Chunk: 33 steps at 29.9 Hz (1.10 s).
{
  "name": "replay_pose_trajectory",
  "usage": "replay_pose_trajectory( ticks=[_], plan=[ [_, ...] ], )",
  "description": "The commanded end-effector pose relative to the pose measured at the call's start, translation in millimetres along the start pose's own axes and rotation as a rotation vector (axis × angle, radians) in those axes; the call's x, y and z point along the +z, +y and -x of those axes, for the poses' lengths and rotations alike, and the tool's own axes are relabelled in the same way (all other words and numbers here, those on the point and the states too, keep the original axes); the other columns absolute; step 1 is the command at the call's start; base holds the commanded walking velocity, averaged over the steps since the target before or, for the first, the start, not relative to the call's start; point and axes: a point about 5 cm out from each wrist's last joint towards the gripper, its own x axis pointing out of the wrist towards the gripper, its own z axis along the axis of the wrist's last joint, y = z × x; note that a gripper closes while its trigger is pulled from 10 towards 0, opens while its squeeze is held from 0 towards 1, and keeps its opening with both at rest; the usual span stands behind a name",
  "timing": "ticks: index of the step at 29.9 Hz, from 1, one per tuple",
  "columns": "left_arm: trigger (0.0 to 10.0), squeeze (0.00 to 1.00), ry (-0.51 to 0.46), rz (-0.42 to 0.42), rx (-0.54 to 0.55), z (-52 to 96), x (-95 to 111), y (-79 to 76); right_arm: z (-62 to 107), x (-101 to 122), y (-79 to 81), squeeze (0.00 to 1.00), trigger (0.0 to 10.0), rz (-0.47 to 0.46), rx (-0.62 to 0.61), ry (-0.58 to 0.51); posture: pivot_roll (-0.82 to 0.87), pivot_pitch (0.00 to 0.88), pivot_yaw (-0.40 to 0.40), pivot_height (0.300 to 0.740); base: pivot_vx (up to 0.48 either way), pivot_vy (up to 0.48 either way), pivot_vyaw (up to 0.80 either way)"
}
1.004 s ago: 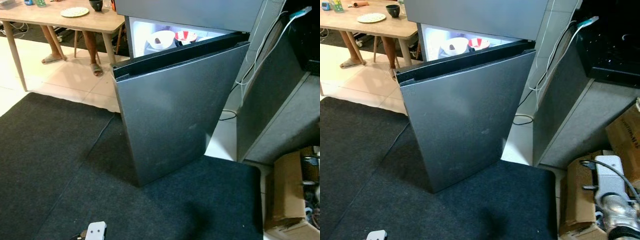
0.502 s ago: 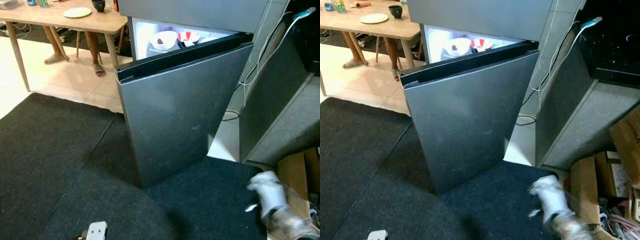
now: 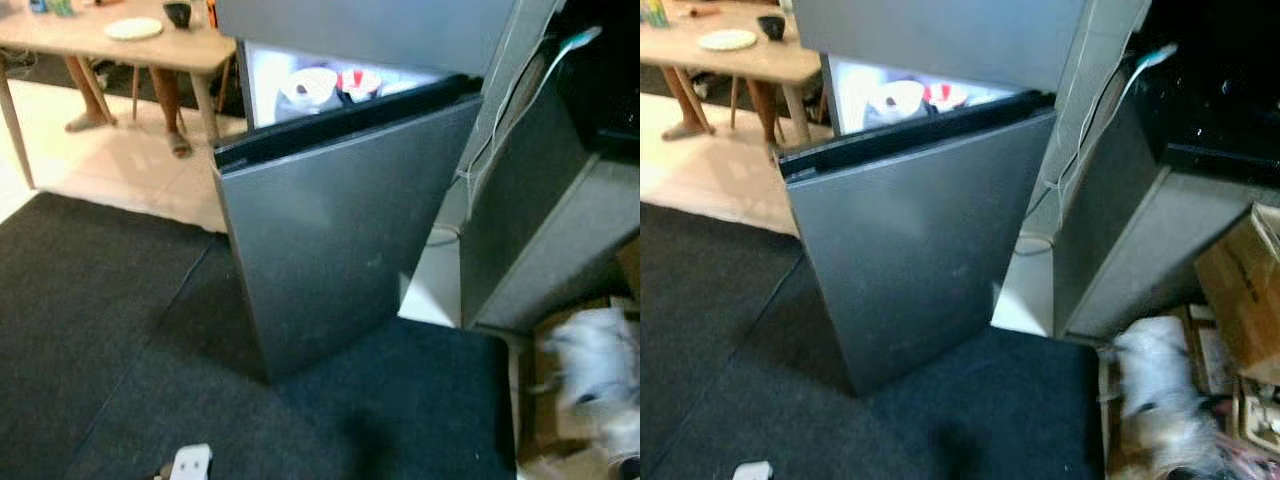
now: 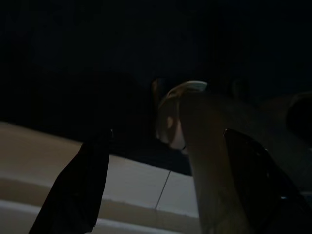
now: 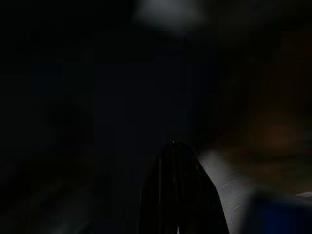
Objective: Restocking fridge
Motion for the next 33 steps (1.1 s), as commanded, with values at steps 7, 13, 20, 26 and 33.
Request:
replay_pose_trajectory(
  ticks=[7,13,20,26,33],
  plan=[
    [10.0,0.0,0.027,-0.011,-0.003,1.0,-3.4,1.5,1.4,3.0,-5.6,0.0,10.0,-0.033,0.054,-0.004,-0.13,0.13,-0.009,0.74,0.0,0.0,0.0],
    [10.0,0.0,0.021,-0.009,0.002,0.2,-0.9,1.5,10.1,29.7,-54.2,0.0,10.0,-0.04,-0.081,-0.069,-0.13,0.125,-0.018,0.74,0.0,0.0,0.0],
    [10.0,0.0,0.021,0.004,-0.017,-2.9,-4.0,-9.9,5.3,-4.3,-13.5,0.0,10.0,-0.022,0.054,0.027,-0.13,0.122,-0.031,0.74,0.0,0.0,0.67],
    [10.0,0.0,0.033,0.01,-0.017,-2.2,-8.4,-10.9,16.7,-57.3,6.2,0.0,10.0,-0.071,0.052,0.2,-0.11,0.119,-0.028,0.74,0.0,0.0,0.78],
    [10.0,0.0,0.034,0.017,0.007,-1.5,-6.5,-5.8,24.9,-77.3,8.0,0.0,10.0,-0.09,0.036,0.261,-0.11,0.114,-0.026,0.74,0.0,0.0,0.78]
  ],
)
